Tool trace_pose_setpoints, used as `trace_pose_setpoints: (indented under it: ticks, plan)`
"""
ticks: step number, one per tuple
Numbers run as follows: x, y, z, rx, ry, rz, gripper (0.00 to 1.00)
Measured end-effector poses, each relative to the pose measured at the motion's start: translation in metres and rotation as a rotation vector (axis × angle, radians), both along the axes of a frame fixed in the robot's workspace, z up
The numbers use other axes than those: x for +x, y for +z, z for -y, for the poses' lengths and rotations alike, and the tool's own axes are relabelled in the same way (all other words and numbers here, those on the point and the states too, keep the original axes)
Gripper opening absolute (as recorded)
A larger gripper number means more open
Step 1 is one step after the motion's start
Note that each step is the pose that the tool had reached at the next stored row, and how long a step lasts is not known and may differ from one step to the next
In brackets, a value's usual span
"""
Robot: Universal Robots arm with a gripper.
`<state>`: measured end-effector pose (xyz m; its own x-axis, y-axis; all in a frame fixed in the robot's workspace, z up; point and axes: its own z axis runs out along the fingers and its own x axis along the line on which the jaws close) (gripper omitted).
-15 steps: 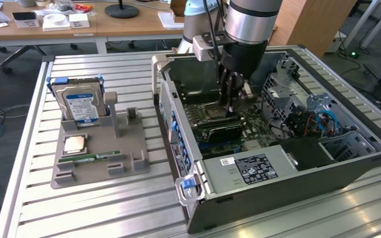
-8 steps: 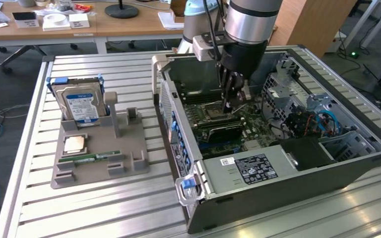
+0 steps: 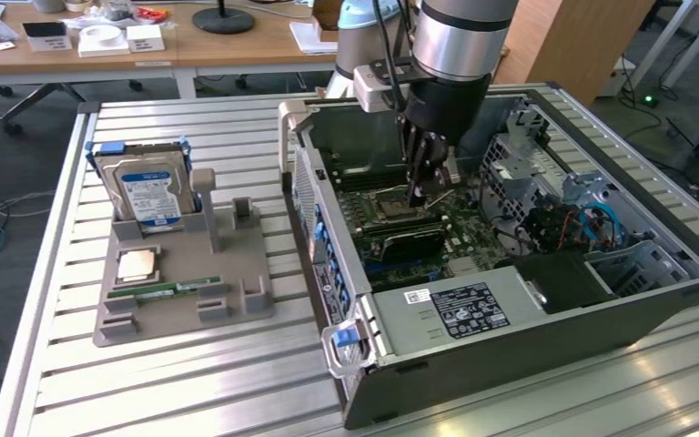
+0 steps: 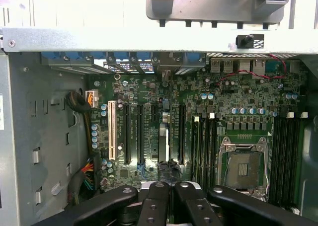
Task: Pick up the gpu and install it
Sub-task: 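Press down on the gpu until it lock into place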
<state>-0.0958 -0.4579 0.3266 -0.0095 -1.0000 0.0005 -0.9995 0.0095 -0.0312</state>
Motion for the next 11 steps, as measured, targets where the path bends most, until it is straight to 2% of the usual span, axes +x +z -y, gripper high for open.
trace_pose_setpoints:
  ticks: [2, 11]
  plan:
    - [0.000, -0.0009, 0.0000, 0.0002, 0.000, 0.0001, 0.11]
    - [0.000, -0.0171, 0.0000, 0.0003, 0.000, 0.0001, 0.11]
